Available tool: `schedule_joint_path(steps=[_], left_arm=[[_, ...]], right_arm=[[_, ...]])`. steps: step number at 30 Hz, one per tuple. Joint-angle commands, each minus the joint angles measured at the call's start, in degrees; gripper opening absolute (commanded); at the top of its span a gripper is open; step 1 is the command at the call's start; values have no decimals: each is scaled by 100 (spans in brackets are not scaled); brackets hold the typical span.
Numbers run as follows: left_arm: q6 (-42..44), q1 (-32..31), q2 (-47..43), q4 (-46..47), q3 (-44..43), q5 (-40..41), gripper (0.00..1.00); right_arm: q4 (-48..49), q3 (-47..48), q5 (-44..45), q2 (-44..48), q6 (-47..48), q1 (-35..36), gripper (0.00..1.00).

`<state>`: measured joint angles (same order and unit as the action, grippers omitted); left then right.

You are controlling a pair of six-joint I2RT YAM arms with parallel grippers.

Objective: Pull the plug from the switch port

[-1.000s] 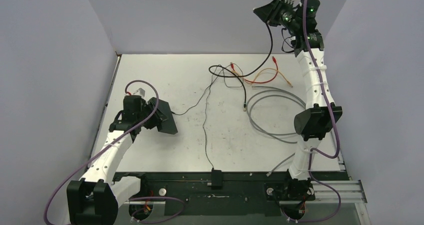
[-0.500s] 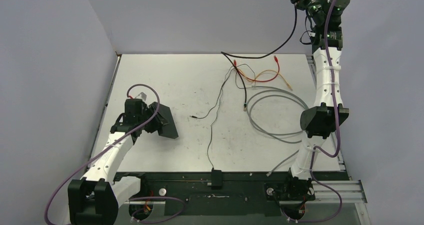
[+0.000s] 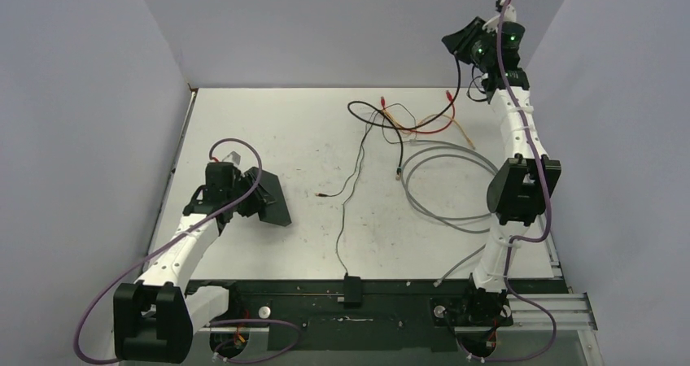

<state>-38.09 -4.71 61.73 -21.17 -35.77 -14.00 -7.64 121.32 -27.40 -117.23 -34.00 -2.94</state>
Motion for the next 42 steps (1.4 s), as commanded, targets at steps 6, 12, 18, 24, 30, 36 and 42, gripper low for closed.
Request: schedule_joint_path(steps=[6, 12, 18, 24, 30, 36, 42], left_arm=[[119, 67, 305, 1340, 9, -58, 16], [215, 82, 654, 1632, 63, -13, 24], [355, 94, 899, 1507, 17, 227, 40], [418, 101, 978, 1447, -34, 587, 52], [660, 102, 918, 1137, -188, 987, 60], [1057, 102, 750, 818, -388, 1428, 66], [1204, 97, 541, 664, -480, 1699, 71]], right_arm=[[110, -1338, -99, 885, 269, 258, 5], [105, -2053, -73, 1169, 336, 539, 5], [75, -2687, -54, 1491, 334, 663, 5], [67, -3430, -50, 1841, 332, 767, 5], [8, -3953, -30, 2068, 312, 861, 5], [-49, -4228, -33, 2161, 320, 977, 5], [-113, -4382, -27, 2243, 356, 1028, 5]])
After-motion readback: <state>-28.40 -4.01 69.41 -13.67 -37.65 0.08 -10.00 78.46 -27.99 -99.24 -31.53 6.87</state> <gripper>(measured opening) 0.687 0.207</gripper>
